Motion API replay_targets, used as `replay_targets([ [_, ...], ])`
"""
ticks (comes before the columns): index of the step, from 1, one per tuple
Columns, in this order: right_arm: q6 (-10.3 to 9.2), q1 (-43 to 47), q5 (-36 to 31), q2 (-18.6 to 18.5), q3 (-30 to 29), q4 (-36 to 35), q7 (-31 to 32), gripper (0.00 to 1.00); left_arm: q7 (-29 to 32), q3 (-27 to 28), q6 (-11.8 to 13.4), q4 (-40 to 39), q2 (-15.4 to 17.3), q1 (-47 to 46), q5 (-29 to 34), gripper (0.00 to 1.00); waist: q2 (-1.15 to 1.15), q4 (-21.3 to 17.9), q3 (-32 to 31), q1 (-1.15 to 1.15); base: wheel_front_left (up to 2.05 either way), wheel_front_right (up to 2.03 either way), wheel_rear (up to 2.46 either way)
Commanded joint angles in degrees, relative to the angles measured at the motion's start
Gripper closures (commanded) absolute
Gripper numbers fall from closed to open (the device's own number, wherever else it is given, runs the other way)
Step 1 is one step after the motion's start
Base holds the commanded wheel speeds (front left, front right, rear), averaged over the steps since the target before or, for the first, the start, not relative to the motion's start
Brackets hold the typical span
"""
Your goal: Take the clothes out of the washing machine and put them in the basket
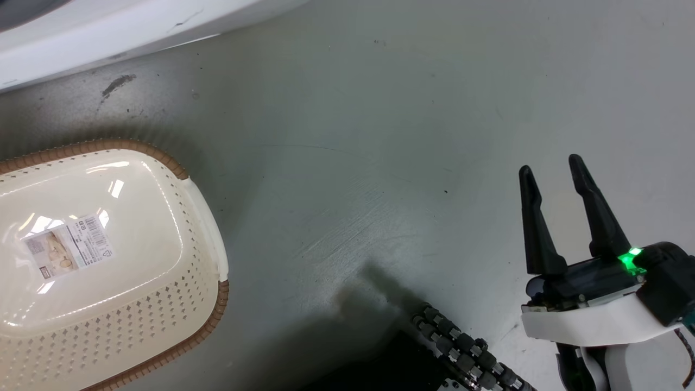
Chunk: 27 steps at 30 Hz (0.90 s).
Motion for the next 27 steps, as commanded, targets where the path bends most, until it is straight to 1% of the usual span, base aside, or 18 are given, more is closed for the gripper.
replay_targets([
  [1, -0.06, 0.5, 0.5, 0.1, -0.3, -0.5, -0.1, 0.00, 0.2, -0.4, 0.1, 1.0, 0.2, -0.7, -0.9, 0.00, 0.00, 0.1, 0.1, 0.00, 0.00, 0.00, 0.00],
  [4, -0.06, 0.5, 0.7, 0.1, -0.5, -1.2, -0.1, 0.00, 0.9, -1.7, 0.1, 2.1, -0.1, -0.9, -2.1, 0.00, 0.00, 0.2, 0.3, 0.00, 0.00, 0.00, 0.00],
  [6, -0.06, 0.5, 0.5, 0.1, -0.4, -1.5, -0.1, 0.00, 1.4, -2.6, 0.1, 2.5, 0.0, -1.0, -2.9, 1.00, 0.00, 0.4, 0.5, 0.00, 0.00, 0.00, 0.00],
  [11, -0.06, -0.4, 0.5, 0.1, -0.4, -1.7, -0.1, 0.00, -0.8, -4.5, 0.1, 1.9, 0.6, -2.5, -4.2, 1.00, 0.00, 0.6, 0.8, 0.00, 0.00, 0.00, 0.00],
  [15, -0.06, -1.8, 0.2, 0.1, 0.0, -1.3, -0.1, 0.00, -4.6, -5.2, 0.1, 2.0, 0.9, -3.3, -4.6, 1.00, 0.00, 0.5, 0.5, 0.00, 0.00, 0.00, 0.00],
  [19, -0.06, -3.4, 0.4, 0.1, -0.1, -0.8, -0.1, 0.00, -11.5, -4.2, 0.6, 2.1, 0.5, -2.3, -5.3, 1.00, 0.00, -0.1, -0.6, 0.00, 0.00, 0.00, 0.00],
  [22, -0.06, -4.7, 0.5, 0.1, -0.3, -0.1, -0.1, 0.00, -17.0, -3.3, 1.7, 2.3, 0.4, -1.1, -6.1, 1.00, 0.00, -0.2, -1.7, 0.00, 0.00, 0.00, 0.00],
  [23, -0.06, -4.7, 0.5, 0.1, -0.3, -0.1, -0.1, 0.00, -17.0, -3.3, 1.7, 2.3, 0.4, -1.1, -6.1, 1.00, 0.00, -0.2, -1.7, 0.00, 0.00, 0.00, 0.00],
  [27, -0.07, -5.8, -0.7, 0.1, -2.4, 1.0, -0.1, 0.00, -24.7, -3.0, 3.0, 3.1, -1.9, 3.2, -7.2, 1.00, 0.00, 1.8, -4.9, 0.00, 0.00, 0.00, 0.00],
])
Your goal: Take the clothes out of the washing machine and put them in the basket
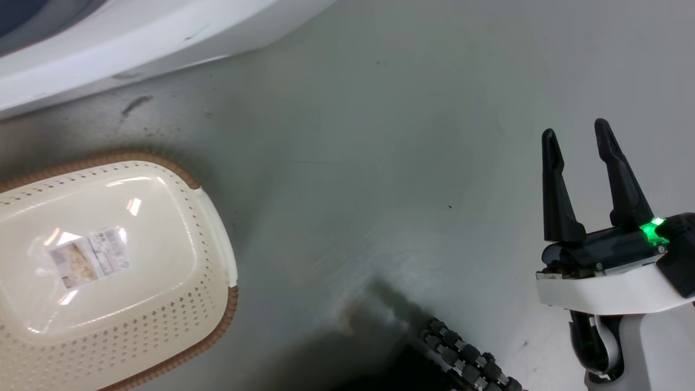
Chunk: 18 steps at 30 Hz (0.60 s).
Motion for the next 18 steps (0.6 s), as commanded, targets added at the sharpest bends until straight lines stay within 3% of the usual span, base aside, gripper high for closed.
replay_targets([
  [1, -0.06, -0.9, -0.3, 0.1, -0.3, 0.3, -0.1, 0.00, -1.7, 0.3, 0.7, 0.1, -0.4, 0.9, -0.6, 1.00, 0.00, 1.8, -2.2, 0.00, 0.00, 0.00, 0.00],
  [12, -0.07, 0.6, -5.4, 0.1, -4.5, 2.5, -0.1, 0.00, -24.7, 3.1, 4.4, 3.2, -7.5, 16.8, -5.6, 1.00, 0.00, 8.2, -13.5, 0.00, 0.00, 0.00, 0.00],
  [18, -0.06, 2.0, -7.5, 0.0, -5.5, 3.4, -0.1, 0.00, -30.1, 5.7, 6.3, 1.3, -11.4, 26.0, -8.5, 1.00, 0.00, 10.8, -19.8, 0.00, 0.00, 0.00, 0.00],
])
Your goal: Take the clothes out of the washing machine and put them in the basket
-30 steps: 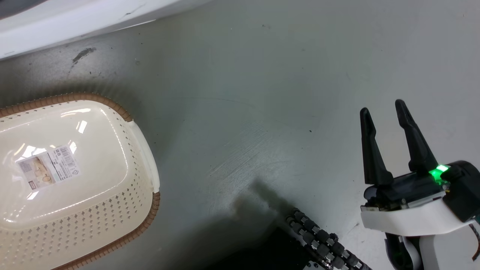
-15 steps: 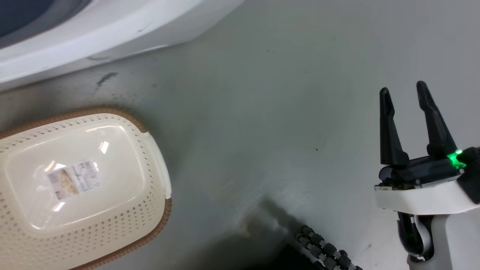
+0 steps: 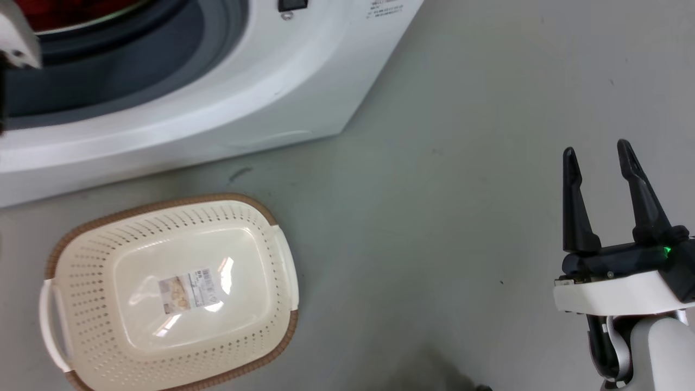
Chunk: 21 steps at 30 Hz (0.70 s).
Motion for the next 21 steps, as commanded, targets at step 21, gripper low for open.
replay_targets([
  [21, -0.06, 5.7, -4.4, 0.0, -1.0, 2.4, -0.1, 0.00, -0.5, 24.6, 6.8, -47.7, -11.0, 40.8, 14.6, 1.00, 0.00, 9.9, -18.8, 0.01, 0.00, 0.00, 0.00],
])
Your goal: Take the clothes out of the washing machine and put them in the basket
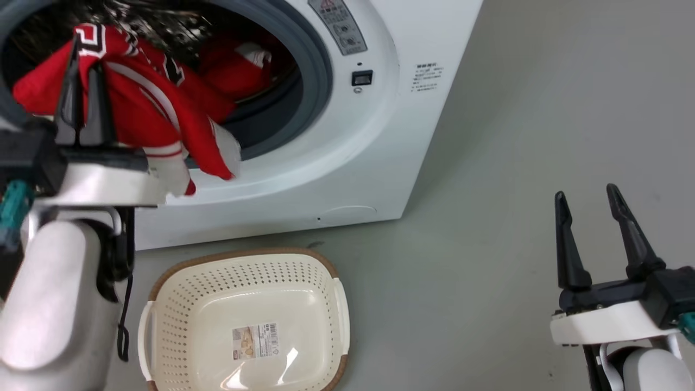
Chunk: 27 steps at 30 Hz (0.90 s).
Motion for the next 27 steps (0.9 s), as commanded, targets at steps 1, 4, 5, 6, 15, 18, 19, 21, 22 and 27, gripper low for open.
replay_targets([
  [1, -0.06, 0.9, -0.5, 0.0, 0.2, 0.1, -0.1, 0.00, -0.2, 0.9, -0.5, -2.4, -0.8, 2.0, 1.1, 1.00, -0.01, 1.5, -1.8, 0.01, 0.00, 0.00, 0.00],
  [4, -0.06, 1.7, -0.9, 0.0, 0.2, 0.3, -0.1, 0.00, -0.2, 3.1, -1.6, -8.0, -2.3, 5.9, 2.9, 1.00, -0.01, 2.6, -3.2, 0.01, 0.00, 0.00, 0.00],
  [5, -0.06, 2.0, -1.1, 0.0, 0.1, 0.4, -0.1, 0.00, -0.2, 3.7, -1.9, -9.5, -2.8, 7.1, 3.5, 1.00, -0.01, 2.9, -3.6, 0.01, 0.00, 0.00, 0.00],
  [6, -0.06, 2.1, -1.4, 0.0, 0.1, 0.5, -0.1, 0.00, -0.2, 4.3, -2.4, -10.8, -3.2, 8.3, 3.9, 1.00, -0.01, 3.2, -4.0, 0.01, 0.00, 0.00, 0.00],
  [15, -0.06, 2.7, -2.0, 0.0, -0.8, 0.0, -0.1, 0.00, -0.2, 5.8, -5.0, -16.3, -5.0, 18.6, 4.9, 1.00, -0.01, 5.4, -4.6, 0.01, 0.00, 0.00, 0.00],
  [18, -0.06, 2.7, -2.2, 0.0, -0.9, -0.1, -0.1, 0.00, -0.2, 5.3, -5.9, -14.6, -5.7, 21.5, 4.8, 1.00, -0.01, 6.1, -3.8, 0.01, 0.00, 0.00, 0.00],
  [19, -0.06, 2.5, -2.3, 0.0, -0.9, -0.1, -0.1, 0.00, -0.2, 5.1, -6.0, -13.7, -5.5, 22.3, 5.4, 1.00, -0.01, 6.2, -3.3, 0.01, 0.00, 0.00, 0.00],
  [21, -0.06, 1.9, -2.4, 0.0, -1.3, -0.3, -0.1, 0.00, -0.2, 5.1, -6.0, -11.8, -6.1, 22.9, 5.1, 1.00, -0.01, 6.6, -2.2, 0.01, 0.00, 0.00, 0.00],
  [22, -0.06, 1.6, -2.3, 0.0, -1.8, -0.5, -0.1, 0.00, -0.2, 5.1, -6.1, -10.7, -6.3, 23.0, 5.0, 1.00, -0.01, 6.8, -1.6, 0.01, 0.00, 0.00, 0.00],
  [27, -0.06, -0.4, -3.0, 0.0, -2.9, -1.1, -0.1, 0.00, -0.2, 4.4, -8.0, -3.2, -7.4, 22.3, 3.9, 1.00, -0.01, 7.1, 1.9, 0.01, 0.00, 0.00, 0.00],
])
